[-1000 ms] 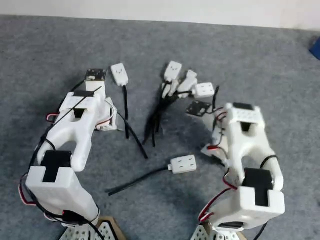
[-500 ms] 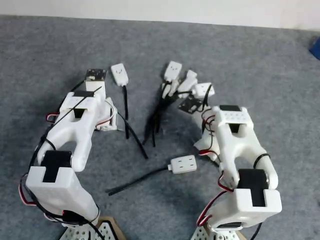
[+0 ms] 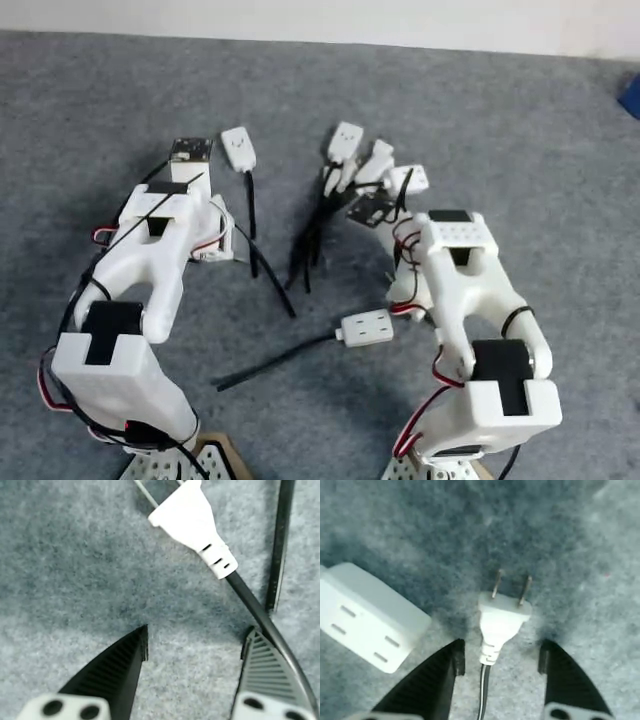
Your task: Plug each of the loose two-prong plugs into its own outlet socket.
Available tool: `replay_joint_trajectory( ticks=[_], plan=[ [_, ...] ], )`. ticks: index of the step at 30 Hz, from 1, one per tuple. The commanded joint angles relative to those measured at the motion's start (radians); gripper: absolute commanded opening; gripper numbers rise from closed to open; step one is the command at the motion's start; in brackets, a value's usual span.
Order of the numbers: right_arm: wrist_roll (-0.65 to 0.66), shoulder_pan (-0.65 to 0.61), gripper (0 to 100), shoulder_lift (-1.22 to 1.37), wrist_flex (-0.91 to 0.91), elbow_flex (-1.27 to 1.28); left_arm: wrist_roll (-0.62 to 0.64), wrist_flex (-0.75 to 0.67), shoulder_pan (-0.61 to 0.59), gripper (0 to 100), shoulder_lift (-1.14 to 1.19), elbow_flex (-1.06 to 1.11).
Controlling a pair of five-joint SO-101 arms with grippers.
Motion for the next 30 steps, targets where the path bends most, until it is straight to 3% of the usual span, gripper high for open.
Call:
replay_joint_trajectory(
  ticks=[1,7,13,20,30],
  plan=[
    [-0.009,-0.024,27.3,-0.007,-0.050,-0.012,-0.003,-0.008,0.019,31,0.004,-0.027],
    [-0.080,-0.030,24.2,-0.005,-0.094,-0.002,-0.003,-0.008,0.019,31,0.004,-0.027],
    [-0.101,-0.050,0.3,-0.012,-0.058,0.005,-0.003,-0.008,0.019,31,0.004,-0.027],
    [-0.103,-0.079,2.2,-0.012,0.042,0.007,-0.003,-0.008,0.019,31,0.004,-0.027],
    [-0.081,-0.077,2.7,-0.007,-0.031,0.091,-0.003,-0.008,0.019,31,0.004,-0.027]
  ],
)
